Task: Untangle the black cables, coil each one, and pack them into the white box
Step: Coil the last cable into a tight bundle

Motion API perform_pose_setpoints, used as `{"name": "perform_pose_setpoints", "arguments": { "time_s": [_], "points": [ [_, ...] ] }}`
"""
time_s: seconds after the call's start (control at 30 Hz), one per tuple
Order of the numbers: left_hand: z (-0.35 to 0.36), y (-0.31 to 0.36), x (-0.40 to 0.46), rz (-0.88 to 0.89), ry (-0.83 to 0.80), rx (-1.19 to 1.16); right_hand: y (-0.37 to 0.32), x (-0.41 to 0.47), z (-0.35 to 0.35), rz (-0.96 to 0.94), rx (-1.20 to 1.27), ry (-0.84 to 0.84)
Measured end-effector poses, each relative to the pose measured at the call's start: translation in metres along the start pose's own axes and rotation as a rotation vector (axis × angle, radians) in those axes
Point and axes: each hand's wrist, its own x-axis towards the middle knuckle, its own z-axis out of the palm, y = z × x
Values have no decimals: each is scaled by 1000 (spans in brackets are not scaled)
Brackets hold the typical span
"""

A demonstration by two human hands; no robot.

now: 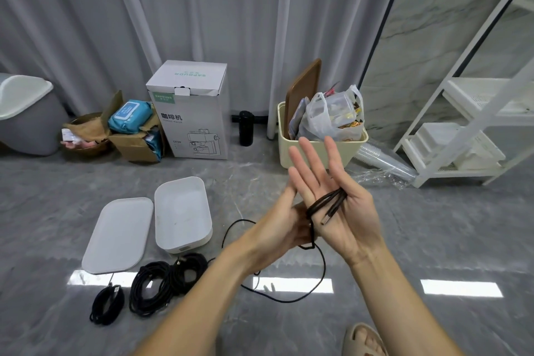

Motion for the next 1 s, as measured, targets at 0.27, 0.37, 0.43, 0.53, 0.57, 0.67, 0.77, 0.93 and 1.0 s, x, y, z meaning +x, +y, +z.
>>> {"name": "perform_pose_setpoints", "arguments": {
  "time_s": [0.27,0.37,0.43,0.53,0.57,0.67,0.77,0.93,1.0],
  "points": [
    [-12,2,-1,-73,75,177,-1,3,2,-262,-514,312],
    [-14,-1,-4,-63,141,407,1,4,-5,-301,-740,347],
    [-17,0,-7,-39,190,544,2,3,-9,-277,-991,362],
    [-21,3,-10,-27,299,626,0,1,-19,-149,-1410,363],
    [-22,5,-11,-18,342,644,-1,-1,-22,-82,-1529,360],
    [-24,9,-12,48,460,753,-2,-6,-22,194,-1621,351],
    [-22,10,-11,92,507,797,-2,-14,-8,451,-1525,334],
    [-21,13,-8,94,571,775,-4,-14,-1,593,-1440,210],
    [-24,15,-8,110,592,747,-7,-15,0,643,-1335,191]
  ]
}}
